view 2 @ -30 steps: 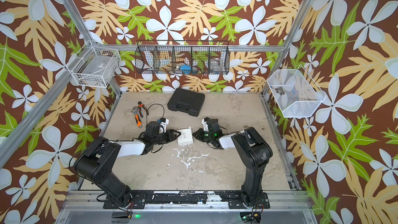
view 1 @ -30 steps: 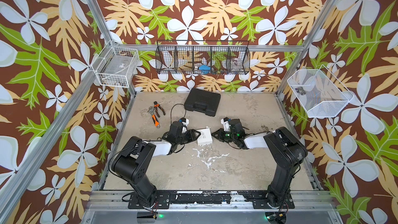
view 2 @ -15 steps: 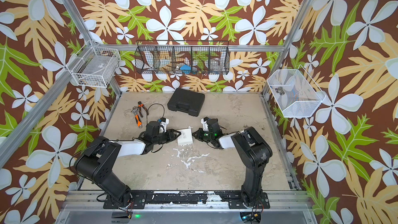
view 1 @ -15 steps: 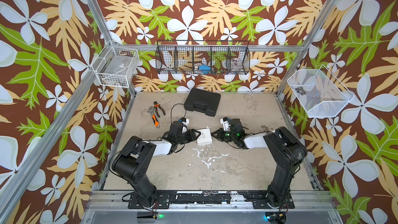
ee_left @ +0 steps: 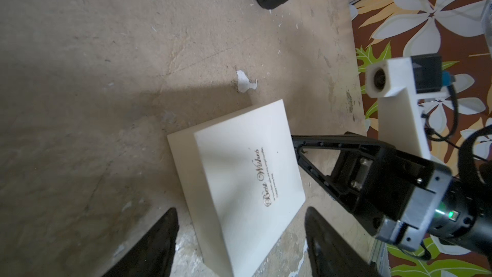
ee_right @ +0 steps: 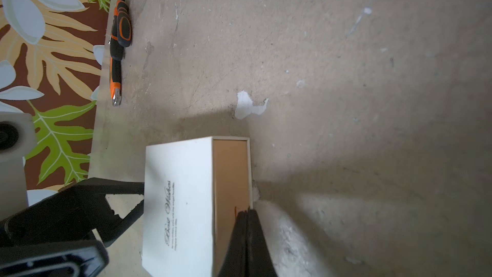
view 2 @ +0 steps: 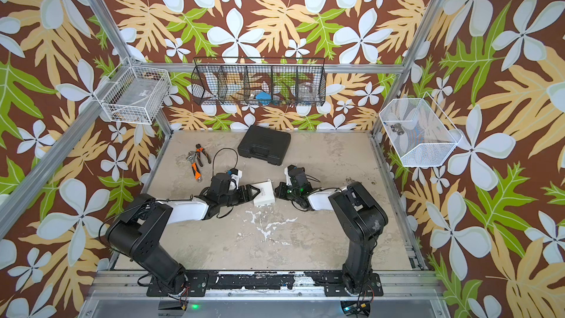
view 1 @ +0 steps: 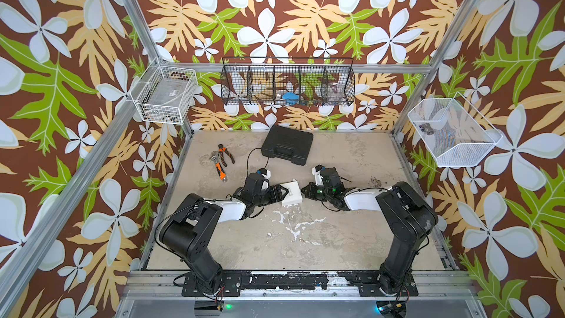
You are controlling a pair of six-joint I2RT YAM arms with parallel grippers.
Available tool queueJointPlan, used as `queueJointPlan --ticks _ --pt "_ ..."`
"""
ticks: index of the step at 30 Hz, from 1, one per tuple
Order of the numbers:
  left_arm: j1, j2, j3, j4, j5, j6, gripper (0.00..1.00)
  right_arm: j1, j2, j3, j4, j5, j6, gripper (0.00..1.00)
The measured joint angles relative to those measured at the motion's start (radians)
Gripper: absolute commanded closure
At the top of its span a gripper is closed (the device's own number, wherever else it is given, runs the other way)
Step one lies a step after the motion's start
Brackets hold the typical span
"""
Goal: Place the earrings into the drawer-style jewelry box
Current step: Open the drawer in the jewelry box.
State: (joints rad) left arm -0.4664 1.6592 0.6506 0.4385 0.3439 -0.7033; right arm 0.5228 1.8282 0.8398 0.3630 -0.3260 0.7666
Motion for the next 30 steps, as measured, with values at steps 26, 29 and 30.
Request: queueJointPlan --ticks 26,29,30 --pt "-0.076 0.071 0.085 -0.083 -0.101 0.051 0.34 0.071 -0.061 0.026 -0.151 0.267 -0.118 1.0" --pt "-0.076 0.086 0.103 -0.098 -0.122 0.055 0.38 0.072 -0.061 0.026 -0.161 0.274 -0.121 1.0" --pt "-0.076 0.091 0.111 -0.105 -0.133 0.056 0.4 0.072 -0.062 0.026 -0.163 0.278 -0.123 1.0"
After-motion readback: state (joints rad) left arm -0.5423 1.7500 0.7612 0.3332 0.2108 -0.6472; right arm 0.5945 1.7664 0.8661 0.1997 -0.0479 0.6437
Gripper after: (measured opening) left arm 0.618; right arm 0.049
